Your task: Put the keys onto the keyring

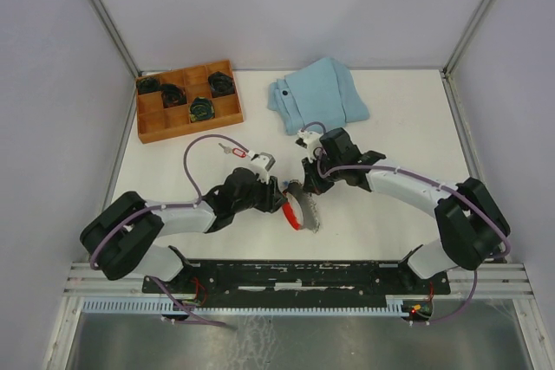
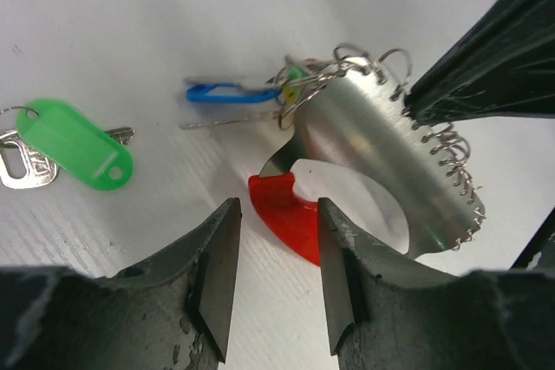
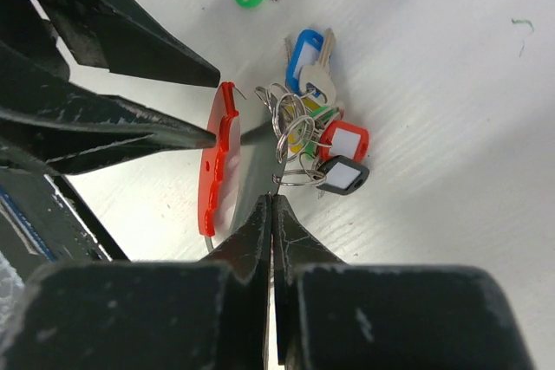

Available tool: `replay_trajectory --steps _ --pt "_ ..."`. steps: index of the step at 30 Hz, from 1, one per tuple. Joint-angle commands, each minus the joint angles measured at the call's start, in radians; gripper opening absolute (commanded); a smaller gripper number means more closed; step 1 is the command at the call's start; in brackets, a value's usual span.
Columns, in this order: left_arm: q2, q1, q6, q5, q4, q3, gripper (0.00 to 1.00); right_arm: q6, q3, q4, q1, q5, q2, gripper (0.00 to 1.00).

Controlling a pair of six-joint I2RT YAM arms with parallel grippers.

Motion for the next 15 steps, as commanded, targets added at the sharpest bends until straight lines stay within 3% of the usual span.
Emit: replay_trajectory --steps 1,6,15 --pt "-0.08 0.009 -0.01 -0.017 0.105 -0.034 0.49 -0.092 0.102 -0.094 0.074 0.137 0.021 0.01" --pt "-0.092 0.021 0.002 -0.023 0.159 -0.073 0.5 -0.135 0.193 -0.236 0.154 0.321 0.055 0.01" --pt "-0.034 0.025 -0.021 0.03 0.149 -0.039 0.48 -0.015 0.13 -0.183 0.163 0.338 0.098 0.01"
